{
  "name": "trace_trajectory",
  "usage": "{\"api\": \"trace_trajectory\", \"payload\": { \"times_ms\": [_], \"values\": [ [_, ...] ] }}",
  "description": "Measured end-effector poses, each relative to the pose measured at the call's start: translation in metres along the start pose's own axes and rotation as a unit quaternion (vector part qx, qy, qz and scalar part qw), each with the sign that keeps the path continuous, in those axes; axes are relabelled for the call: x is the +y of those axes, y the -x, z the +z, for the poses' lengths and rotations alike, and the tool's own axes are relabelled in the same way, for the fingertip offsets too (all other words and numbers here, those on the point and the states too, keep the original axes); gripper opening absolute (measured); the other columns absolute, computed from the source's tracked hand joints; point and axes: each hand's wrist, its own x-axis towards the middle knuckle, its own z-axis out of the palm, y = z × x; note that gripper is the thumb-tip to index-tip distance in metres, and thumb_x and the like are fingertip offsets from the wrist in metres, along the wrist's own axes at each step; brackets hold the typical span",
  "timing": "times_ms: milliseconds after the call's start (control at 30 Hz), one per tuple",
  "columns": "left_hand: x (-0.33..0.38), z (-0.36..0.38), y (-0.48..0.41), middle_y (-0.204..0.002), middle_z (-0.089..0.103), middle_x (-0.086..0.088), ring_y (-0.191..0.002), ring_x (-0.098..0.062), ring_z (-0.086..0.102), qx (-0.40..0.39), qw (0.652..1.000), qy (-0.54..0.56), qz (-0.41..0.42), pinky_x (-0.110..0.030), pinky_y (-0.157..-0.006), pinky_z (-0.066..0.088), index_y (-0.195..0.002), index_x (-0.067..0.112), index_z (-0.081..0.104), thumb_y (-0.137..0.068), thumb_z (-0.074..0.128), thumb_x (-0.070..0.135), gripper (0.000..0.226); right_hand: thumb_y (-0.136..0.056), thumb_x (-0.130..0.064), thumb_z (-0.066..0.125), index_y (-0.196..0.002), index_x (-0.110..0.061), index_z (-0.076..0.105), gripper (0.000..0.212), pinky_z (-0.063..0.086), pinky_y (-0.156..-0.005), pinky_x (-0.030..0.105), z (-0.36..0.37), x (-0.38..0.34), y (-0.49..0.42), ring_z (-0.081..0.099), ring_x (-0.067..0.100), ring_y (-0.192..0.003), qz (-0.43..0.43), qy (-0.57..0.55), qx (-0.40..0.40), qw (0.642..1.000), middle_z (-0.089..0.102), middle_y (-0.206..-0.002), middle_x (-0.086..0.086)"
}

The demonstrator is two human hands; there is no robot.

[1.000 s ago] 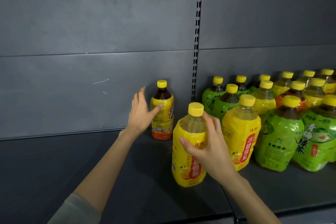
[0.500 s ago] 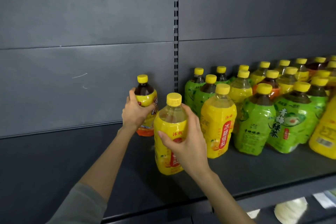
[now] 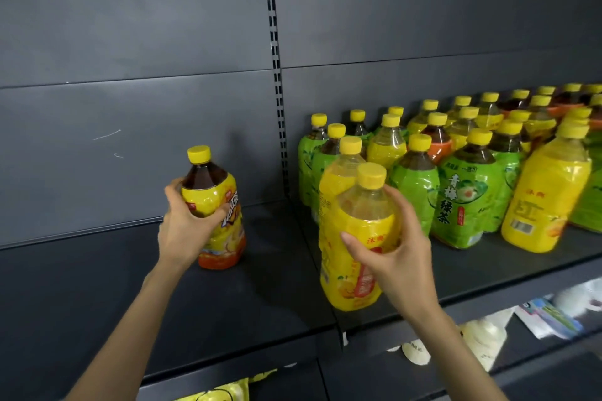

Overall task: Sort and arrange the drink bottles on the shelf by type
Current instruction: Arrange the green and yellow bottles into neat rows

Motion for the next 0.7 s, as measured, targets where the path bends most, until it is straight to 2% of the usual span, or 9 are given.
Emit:
{"api": "trace_trajectory", "payload": {
  "times_ms": [67, 133, 200, 333, 533, 633, 700],
  "values": [
    [0.002, 0.002, 0.006, -0.124, 0.056, -0.009, -0.112, -0.037, 0.055, 0.008, 1.0, 0.007, -0.005, -0.048, -0.09, 0.042, -0.133, 0.02, 0.028, -0.077, 0.076, 0.035, 0.075, -0.061, -0.064, 0.07, -0.13, -0.046, 0.037, 0.078, 0.041, -0.096, 0.017, -0.021, 0.008, -0.005, 0.046, -0.009, -0.117, 0.004, 0.019, 0.012, 1.0, 0.047, -0.127, -0.026],
    [0.004, 0.003, 0.01, -0.125, 0.056, -0.01, -0.112, -0.038, 0.054, 0.017, 1.0, 0.005, -0.012, -0.048, -0.09, 0.041, -0.132, 0.019, 0.028, -0.077, 0.076, 0.035, 0.075, -0.062, -0.064, 0.069, -0.134, -0.036, 0.04, 0.083, 0.042, -0.1, 0.027, -0.043, 0.019, -0.012, 0.046, -0.004, -0.12, 0.007, 0.042, 0.034, 0.999, 0.049, -0.129, -0.019],
    [0.006, 0.006, 0.013, -0.125, 0.055, -0.011, -0.112, -0.04, 0.053, 0.025, 1.0, 0.006, -0.017, -0.048, -0.091, 0.04, -0.132, 0.019, 0.028, -0.076, 0.077, 0.035, 0.077, -0.066, -0.064, 0.068, -0.137, -0.029, 0.041, 0.084, 0.042, -0.1, 0.031, -0.065, 0.029, -0.019, 0.046, 0.001, -0.121, 0.007, 0.069, 0.056, 0.996, 0.048, -0.131, -0.015],
    [0.012, 0.016, 0.02, -0.13, 0.051, -0.01, -0.114, -0.039, 0.051, 0.039, 0.999, 0.005, -0.026, -0.051, -0.091, 0.038, -0.133, 0.022, 0.024, -0.066, 0.078, 0.044, 0.089, -0.07, -0.067, 0.064, -0.14, -0.026, 0.038, 0.086, 0.043, -0.099, 0.038, -0.098, 0.051, -0.036, 0.043, 0.008, -0.123, 0.03, 0.116, 0.079, 0.99, 0.047, -0.137, -0.007],
    [0.021, 0.027, 0.028, -0.138, 0.035, -0.016, -0.121, -0.042, 0.043, 0.087, 0.996, -0.015, -0.029, -0.059, -0.096, 0.036, -0.138, 0.021, 0.025, -0.074, 0.079, 0.033, 0.085, -0.072, -0.055, 0.061, -0.145, -0.025, 0.03, 0.086, 0.037, -0.085, 0.032, -0.103, 0.066, -0.04, 0.026, -0.006, -0.114, 0.029, 0.151, 0.098, 0.983, 0.033, -0.145, 0.007],
    [0.02, 0.026, 0.037, -0.135, 0.041, -0.013, -0.12, -0.036, 0.045, 0.092, 0.995, 0.015, -0.026, -0.055, -0.097, 0.04, -0.136, 0.024, 0.029, -0.065, 0.084, 0.038, 0.091, -0.073, -0.056, 0.061, -0.146, -0.028, 0.028, 0.085, 0.039, -0.082, 0.033, -0.1, 0.073, -0.034, 0.027, -0.003, -0.115, 0.029, 0.137, 0.115, 0.983, 0.031, -0.144, 0.007],
    [0.021, 0.023, 0.044, -0.129, 0.049, -0.008, -0.116, -0.03, 0.05, 0.097, 0.994, 0.042, -0.02, -0.053, -0.094, 0.044, -0.132, 0.026, 0.033, -0.055, 0.08, 0.044, 0.092, -0.073, -0.057, 0.06, -0.146, -0.028, 0.027, 0.085, 0.04, -0.081, 0.035, -0.098, 0.077, -0.033, 0.031, 0.003, -0.118, 0.027, 0.131, 0.123, 0.983, 0.031, -0.145, 0.007]
  ]
}}
